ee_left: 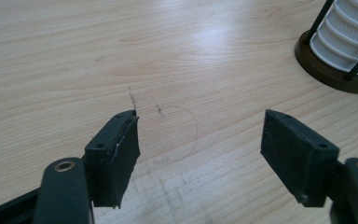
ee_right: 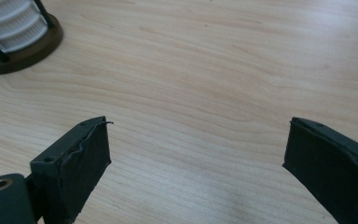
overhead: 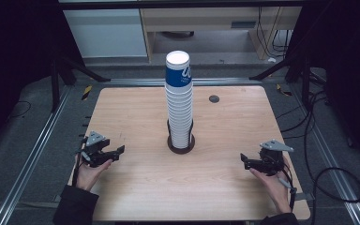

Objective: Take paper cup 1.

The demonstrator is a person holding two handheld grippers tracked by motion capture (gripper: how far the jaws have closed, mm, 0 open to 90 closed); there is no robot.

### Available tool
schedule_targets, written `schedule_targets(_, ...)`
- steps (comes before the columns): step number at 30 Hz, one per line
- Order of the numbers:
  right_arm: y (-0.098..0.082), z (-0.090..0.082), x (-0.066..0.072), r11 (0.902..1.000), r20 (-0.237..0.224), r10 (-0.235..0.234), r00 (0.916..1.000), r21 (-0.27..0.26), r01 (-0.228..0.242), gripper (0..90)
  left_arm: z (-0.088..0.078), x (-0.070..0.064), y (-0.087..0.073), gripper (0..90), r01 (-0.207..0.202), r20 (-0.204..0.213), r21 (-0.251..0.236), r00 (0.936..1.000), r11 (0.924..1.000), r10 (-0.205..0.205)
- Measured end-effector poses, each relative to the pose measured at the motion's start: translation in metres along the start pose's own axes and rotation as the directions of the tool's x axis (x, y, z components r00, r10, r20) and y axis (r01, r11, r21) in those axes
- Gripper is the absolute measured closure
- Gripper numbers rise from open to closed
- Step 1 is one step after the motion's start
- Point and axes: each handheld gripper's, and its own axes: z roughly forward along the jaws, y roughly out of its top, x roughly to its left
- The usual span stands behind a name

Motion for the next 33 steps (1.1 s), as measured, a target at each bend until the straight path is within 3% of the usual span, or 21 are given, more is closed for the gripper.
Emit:
schedule_targets(2, 0.001, -0.002, 0.002, 0.9999, 0.001, -0.003, 1.0000, -0.012, 0.003, 6.9, 0.000, 0.000, 0.001, 27.1, 0.013, 0.005, 0.009, 0.9999, 0.9999, -0.013)
schedule_targets(3, 0.006, -0.006, 0.006, 0.9992, -0.020, 0.001, 0.9998, -0.040, -0.002, 7.1, -0.001, 0.000, 0.001, 26.0, 0.031, 0.017, 0.023, 0.9994, 0.9993, -0.031)
schedule_targets(8, 0.015, -0.012, 0.013, 0.9957, -0.058, -0.016, 0.9982, -0.092, 0.011, 9.2, -0.003, 0.001, 0.001, 23.4, 0.046, 0.032, 0.016, 0.9984, 0.9988, -0.046)
schedule_targets(10, 0.020, -0.014, 0.015, 0.9928, -0.059, -0.040, 0.9974, -0.115, 0.033, 10.9, -0.003, 0.000, 0.001, 21.0, 0.034, 0.043, 0.018, 0.9985, 0.9993, -0.035)
schedule_targets(12, 0.028, -0.017, 0.016, 0.9904, -0.086, -0.039, 0.9955, -0.135, 0.027, 10.9, -0.002, -0.002, 0.001, 20.5, 0.024, 0.041, 0.025, 0.9988, 0.9994, -0.025)
schedule_targets(16, 0.044, -0.024, 0.016, 0.9802, -0.110, -0.022, 0.9937, -0.198, 0.000, 11.1, -0.001, -0.004, 0.001, 18.6, -0.003, 0.062, 0.044, 0.9981, 0.9990, 0.000)
schedule_targets(22, 0.077, -0.034, 0.024, 0.9567, -0.139, -0.042, 0.9894, -0.291, 0.000, 10.3, 0.003, -0.008, 0.001, 17.0, -0.026, 0.072, 0.050, 0.9971, 0.9984, 0.023)
schedule_targets(33, 0.122, -0.042, 0.054, 0.9323, -0.199, -0.120, 0.9725, -0.359, 0.041, 8.8, 0.005, -0.012, 0.000, 15.8, -0.031, 0.096, 0.054, 0.9950, 0.9981, 0.025)
